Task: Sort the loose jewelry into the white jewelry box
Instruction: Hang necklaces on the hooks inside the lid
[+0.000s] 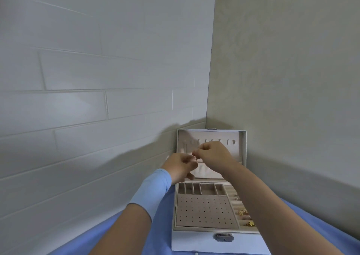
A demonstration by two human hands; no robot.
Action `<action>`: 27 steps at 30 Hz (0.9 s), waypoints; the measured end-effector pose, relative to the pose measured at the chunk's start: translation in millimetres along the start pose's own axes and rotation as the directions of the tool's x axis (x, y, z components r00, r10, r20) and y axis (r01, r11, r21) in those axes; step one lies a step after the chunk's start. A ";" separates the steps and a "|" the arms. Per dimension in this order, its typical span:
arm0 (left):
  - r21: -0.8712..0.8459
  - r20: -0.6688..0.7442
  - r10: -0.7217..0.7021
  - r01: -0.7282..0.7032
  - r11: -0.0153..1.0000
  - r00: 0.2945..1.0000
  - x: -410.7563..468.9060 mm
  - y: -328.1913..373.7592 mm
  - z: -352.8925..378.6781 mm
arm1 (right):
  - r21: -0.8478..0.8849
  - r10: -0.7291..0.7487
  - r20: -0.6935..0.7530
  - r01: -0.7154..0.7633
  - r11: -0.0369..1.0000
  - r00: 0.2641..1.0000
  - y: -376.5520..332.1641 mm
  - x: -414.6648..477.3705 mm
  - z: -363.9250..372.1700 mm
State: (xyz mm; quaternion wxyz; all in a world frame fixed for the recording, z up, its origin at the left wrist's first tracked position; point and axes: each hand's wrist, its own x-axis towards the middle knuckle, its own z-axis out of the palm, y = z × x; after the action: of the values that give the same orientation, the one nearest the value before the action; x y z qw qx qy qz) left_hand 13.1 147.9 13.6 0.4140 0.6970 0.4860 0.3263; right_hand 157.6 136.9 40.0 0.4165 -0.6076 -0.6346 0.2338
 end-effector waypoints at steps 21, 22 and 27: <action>0.301 -0.078 0.099 -0.071 0.951 0.992 7.3 17.2 -17.0 | 0.042 0.071 0.182 -0.080 0.996 0.981 21.4 -2.2 0.0; 0.341 -0.099 0.094 -0.055 0.938 0.991 9.7 16.0 -17.9 | 0.016 0.054 0.149 -0.057 0.998 0.987 19.6 1.1 -2.6; 0.637 -0.087 0.036 0.027 0.770 0.996 20.5 5.7 -7.8 | -0.088 -0.035 0.000 0.035 0.995 0.999 10.3 20.9 -13.2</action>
State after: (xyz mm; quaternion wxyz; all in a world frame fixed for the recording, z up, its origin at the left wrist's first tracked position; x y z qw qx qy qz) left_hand 15.2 168.3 23.3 0.1291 0.7811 0.5851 0.1757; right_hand 176.0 155.9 44.0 0.3936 -0.6144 -0.6545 0.1978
